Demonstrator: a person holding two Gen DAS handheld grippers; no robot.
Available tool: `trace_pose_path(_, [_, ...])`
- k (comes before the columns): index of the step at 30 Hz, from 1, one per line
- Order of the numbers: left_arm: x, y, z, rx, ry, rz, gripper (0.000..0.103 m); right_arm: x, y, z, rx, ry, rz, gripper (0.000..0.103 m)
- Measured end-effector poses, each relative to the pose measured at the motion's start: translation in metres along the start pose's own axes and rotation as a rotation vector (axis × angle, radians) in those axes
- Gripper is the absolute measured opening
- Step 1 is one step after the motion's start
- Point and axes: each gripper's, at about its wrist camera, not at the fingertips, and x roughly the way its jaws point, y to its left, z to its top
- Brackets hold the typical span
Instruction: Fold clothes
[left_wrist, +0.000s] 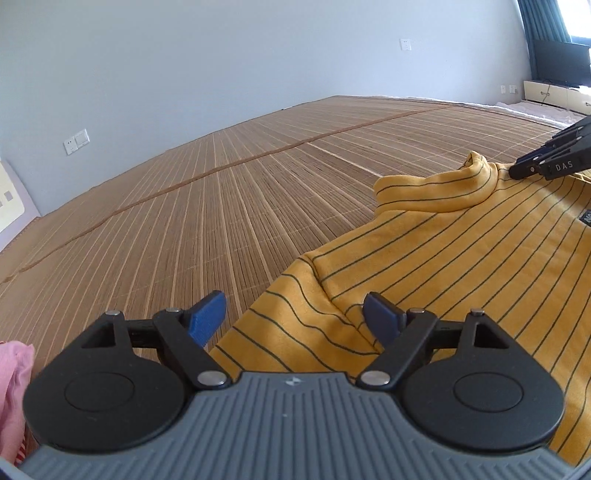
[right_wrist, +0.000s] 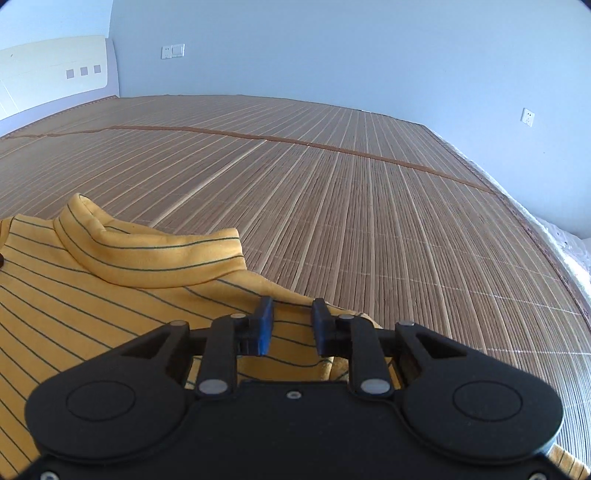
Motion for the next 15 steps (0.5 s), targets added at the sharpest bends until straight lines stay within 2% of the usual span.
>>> trace_pose_path(4, [-0.015, 0.004, 0.004, -0.017, 0.000, 0.007, 0.085, -0.016, 0.000, 0.002, -0.006, 0.015, 0.016, 0.026])
trace_pose_path(6, [-0.039, 0.001, 0.009, -0.002, -0.029, 0.027, 0.085, -0.038, -0.001, 0.009, 0.030, 0.063, 0.090, 0.027])
trace_pose_path(7, [-0.059, -0.002, 0.010, 0.005, -0.063, 0.023, 0.085, -0.057, -0.005, 0.010, 0.059, 0.057, 0.139, 0.031])
trace_pose_path(9, [-0.099, -0.008, 0.012, 0.015, -0.125, 0.010, 0.085, -0.104, -0.011, 0.008, 0.080, 0.011, 0.185, 0.056])
trace_pose_path(10, [-0.120, -0.014, 0.011, 0.013, -0.144, -0.011, 0.085, -0.129, -0.013, 0.006, 0.084, -0.015, 0.199, 0.060])
trace_pose_path(13, [-0.184, -0.033, -0.005, -0.004, -0.166, -0.127, 0.086, -0.196, -0.014, -0.009, 0.084, -0.082, 0.219, 0.062])
trace_pose_path(15, [-0.220, -0.051, -0.023, -0.016, -0.158, -0.184, 0.090, -0.240, -0.013, -0.031, 0.098, -0.123, 0.230, 0.070])
